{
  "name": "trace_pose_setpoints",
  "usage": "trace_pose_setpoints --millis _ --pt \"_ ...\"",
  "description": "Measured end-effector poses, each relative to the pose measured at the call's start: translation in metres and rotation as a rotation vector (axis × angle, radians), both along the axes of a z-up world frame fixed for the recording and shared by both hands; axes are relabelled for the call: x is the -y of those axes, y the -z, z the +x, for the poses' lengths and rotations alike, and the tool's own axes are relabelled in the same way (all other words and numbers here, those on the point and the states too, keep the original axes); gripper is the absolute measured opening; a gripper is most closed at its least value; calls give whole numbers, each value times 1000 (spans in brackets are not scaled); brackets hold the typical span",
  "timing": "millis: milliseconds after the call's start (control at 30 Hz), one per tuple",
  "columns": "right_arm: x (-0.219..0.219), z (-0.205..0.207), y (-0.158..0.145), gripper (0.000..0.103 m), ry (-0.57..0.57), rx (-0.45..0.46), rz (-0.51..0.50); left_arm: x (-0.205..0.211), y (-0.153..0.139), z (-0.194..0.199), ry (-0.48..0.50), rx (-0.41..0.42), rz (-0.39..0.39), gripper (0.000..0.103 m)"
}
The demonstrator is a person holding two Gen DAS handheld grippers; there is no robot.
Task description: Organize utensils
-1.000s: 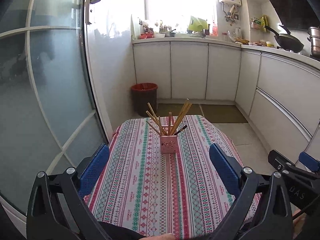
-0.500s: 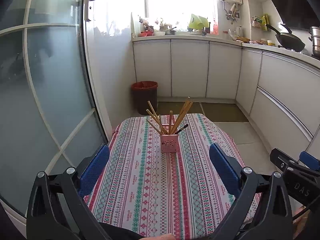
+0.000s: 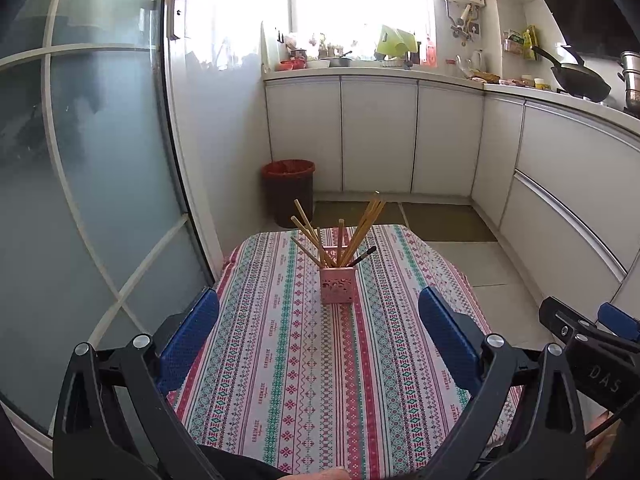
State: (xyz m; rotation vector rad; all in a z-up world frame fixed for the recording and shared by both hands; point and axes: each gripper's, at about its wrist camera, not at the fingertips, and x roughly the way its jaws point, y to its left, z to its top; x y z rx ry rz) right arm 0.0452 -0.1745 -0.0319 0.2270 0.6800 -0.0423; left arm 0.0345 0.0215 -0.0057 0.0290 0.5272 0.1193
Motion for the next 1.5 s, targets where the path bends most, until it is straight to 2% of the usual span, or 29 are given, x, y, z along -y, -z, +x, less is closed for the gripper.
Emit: trace_pose_setpoints --millis 1500 --pt "-2 2 3 96 -13 -24 13 -1 1 -1 -36 -3 2 96"
